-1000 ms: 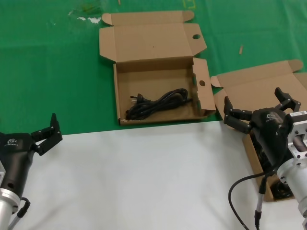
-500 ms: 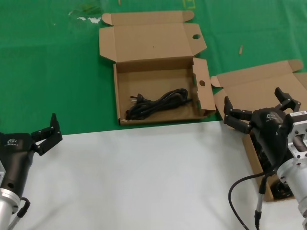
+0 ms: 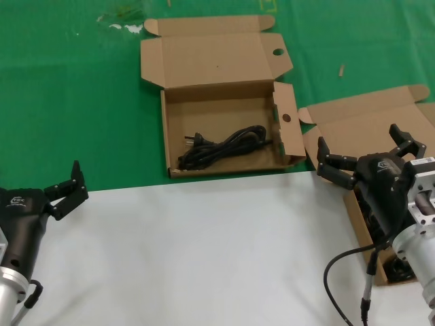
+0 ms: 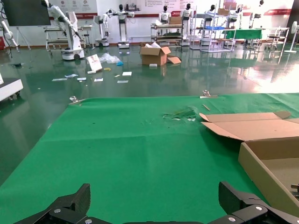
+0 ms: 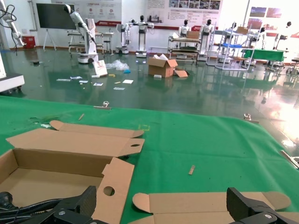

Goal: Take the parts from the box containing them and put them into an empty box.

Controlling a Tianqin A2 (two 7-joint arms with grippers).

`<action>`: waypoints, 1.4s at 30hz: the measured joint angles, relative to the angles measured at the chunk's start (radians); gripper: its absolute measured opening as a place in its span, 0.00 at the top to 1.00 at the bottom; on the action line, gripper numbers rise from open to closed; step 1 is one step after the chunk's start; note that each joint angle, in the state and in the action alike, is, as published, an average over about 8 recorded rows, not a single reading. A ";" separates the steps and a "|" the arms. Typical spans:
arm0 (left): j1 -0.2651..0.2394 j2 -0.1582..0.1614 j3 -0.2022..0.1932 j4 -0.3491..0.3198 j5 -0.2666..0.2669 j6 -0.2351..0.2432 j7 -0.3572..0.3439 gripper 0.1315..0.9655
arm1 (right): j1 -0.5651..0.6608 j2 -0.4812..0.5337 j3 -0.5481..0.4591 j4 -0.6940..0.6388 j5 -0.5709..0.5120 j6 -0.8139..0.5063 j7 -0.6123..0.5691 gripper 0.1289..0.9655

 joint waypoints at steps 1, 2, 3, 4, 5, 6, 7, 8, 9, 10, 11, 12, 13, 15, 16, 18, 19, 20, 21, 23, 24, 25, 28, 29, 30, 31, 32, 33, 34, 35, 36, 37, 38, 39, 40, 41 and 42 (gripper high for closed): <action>0.000 0.000 0.000 0.000 0.000 0.000 0.000 0.00 | 0.000 0.000 0.000 0.000 0.000 0.000 0.000 0.00; 0.000 0.000 0.000 0.000 0.000 0.000 0.000 0.00 | 0.000 0.000 0.000 0.000 0.000 0.000 0.000 0.00; 0.000 0.000 0.000 0.000 0.000 0.000 0.000 0.00 | 0.000 0.000 0.000 0.000 0.000 0.000 0.000 0.00; 0.000 0.000 0.000 0.000 0.000 0.000 0.000 0.00 | 0.000 0.000 0.000 0.000 0.000 0.000 0.000 0.00; 0.000 0.000 0.000 0.000 0.000 0.000 0.000 0.00 | 0.000 0.000 0.000 0.000 0.000 0.000 0.000 0.00; 0.000 0.000 0.000 0.000 0.000 0.000 0.000 0.00 | 0.000 0.000 0.000 0.000 0.000 0.000 0.000 0.00; 0.000 0.000 0.000 0.000 0.000 0.000 0.000 0.00 | 0.000 0.000 0.000 0.000 0.000 0.000 0.000 0.00; 0.000 0.000 0.000 0.000 0.000 0.000 0.000 0.00 | 0.000 0.000 0.000 0.000 0.000 0.000 0.000 0.00; 0.000 0.000 0.000 0.000 0.000 0.000 0.000 0.00 | 0.000 0.000 0.000 0.000 0.000 0.000 0.000 0.00; 0.000 0.000 0.000 0.000 0.000 0.000 0.000 0.00 | 0.000 0.000 0.000 0.000 0.000 0.000 0.000 0.00; 0.000 0.000 0.000 0.000 0.000 0.000 0.000 0.00 | 0.000 0.000 0.000 0.000 0.000 0.000 0.000 0.00; 0.000 0.000 0.000 0.000 0.000 0.000 0.000 0.00 | 0.000 0.000 0.000 0.000 0.000 0.000 0.000 0.00; 0.000 0.000 0.000 0.000 0.000 0.000 0.000 0.00 | 0.000 0.000 0.000 0.000 0.000 0.000 0.000 0.00; 0.000 0.000 0.000 0.000 0.000 0.000 0.000 0.00 | 0.000 0.000 0.000 0.000 0.000 0.000 0.000 0.00; 0.000 0.000 0.000 0.000 0.000 0.000 0.000 0.00 | 0.000 0.000 0.000 0.000 0.000 0.000 0.000 0.00; 0.000 0.000 0.000 0.000 0.000 0.000 0.000 0.00 | 0.000 0.000 0.000 0.000 0.000 0.000 0.000 0.00; 0.000 0.000 0.000 0.000 0.000 0.000 0.000 0.00 | 0.000 0.000 0.000 0.000 0.000 0.000 0.000 0.00; 0.000 0.000 0.000 0.000 0.000 0.000 0.000 0.00 | 0.000 0.000 0.000 0.000 0.000 0.000 0.000 0.00; 0.000 0.000 0.000 0.000 0.000 0.000 -0.001 0.00 | 0.000 0.000 0.000 0.000 0.000 0.000 0.000 0.00; 0.000 0.000 0.000 0.000 0.000 0.000 -0.001 0.00 | 0.000 0.000 0.000 0.000 0.000 0.000 0.000 0.00; 0.000 0.000 0.000 0.000 0.000 0.000 -0.001 0.00 | 0.000 0.000 0.000 0.000 0.000 0.000 0.000 0.00; 0.000 0.000 0.000 0.000 0.000 0.000 0.000 0.00 | 0.000 0.000 0.000 0.000 0.000 0.000 0.000 0.00; 0.000 0.000 0.000 0.000 0.000 0.000 0.000 0.00 | 0.000 0.000 0.000 0.000 0.000 0.000 0.000 0.00; 0.000 0.000 0.000 0.000 0.000 0.000 0.000 0.00 | 0.000 0.000 0.000 0.000 0.000 0.000 0.000 0.00; 0.000 0.000 0.000 0.000 0.000 0.000 0.000 0.00 | 0.000 0.000 0.000 0.000 0.000 0.000 0.000 0.00; 0.000 0.000 0.000 0.000 0.000 0.000 0.000 0.00 | 0.000 0.000 0.000 0.000 0.000 0.000 0.000 0.00; 0.000 0.000 0.000 0.000 0.000 0.000 0.000 0.00 | 0.000 0.000 0.000 0.000 0.000 0.000 0.000 0.00; 0.000 0.000 0.000 0.000 0.000 0.000 0.000 0.00 | 0.000 0.000 0.000 0.000 0.000 0.000 0.000 0.00; 0.000 0.000 0.000 0.000 0.000 0.000 0.000 0.00 | 0.000 0.000 0.000 0.000 0.000 0.000 0.000 0.00; 0.000 0.000 0.000 0.000 0.000 0.000 0.000 0.00 | 0.000 0.000 0.000 0.000 0.000 0.000 0.000 0.00; 0.000 0.000 0.000 0.000 0.000 0.000 0.000 0.00 | 0.000 0.000 0.000 0.000 0.000 0.000 0.000 0.00; 0.000 0.000 0.000 0.000 0.000 0.000 0.000 0.00 | 0.000 0.000 0.000 0.000 0.000 0.000 0.000 0.00; 0.000 0.000 0.000 0.000 0.000 0.000 0.000 0.00 | 0.000 0.000 0.000 0.000 0.000 0.000 0.000 0.00; 0.000 0.000 0.000 0.000 0.000 0.000 0.000 0.00 | 0.000 0.000 0.000 0.000 0.000 0.000 0.000 0.00; 0.000 0.000 0.000 0.000 0.000 0.000 0.000 0.00 | 0.000 0.000 0.000 0.000 0.000 0.000 0.000 0.00; 0.000 0.000 0.000 0.000 0.000 0.000 0.000 0.00 | 0.000 0.000 0.000 0.000 0.000 0.000 0.000 0.00; 0.000 0.000 0.000 0.000 0.000 0.000 0.000 0.00 | 0.000 0.000 0.000 0.000 0.000 0.000 0.000 0.00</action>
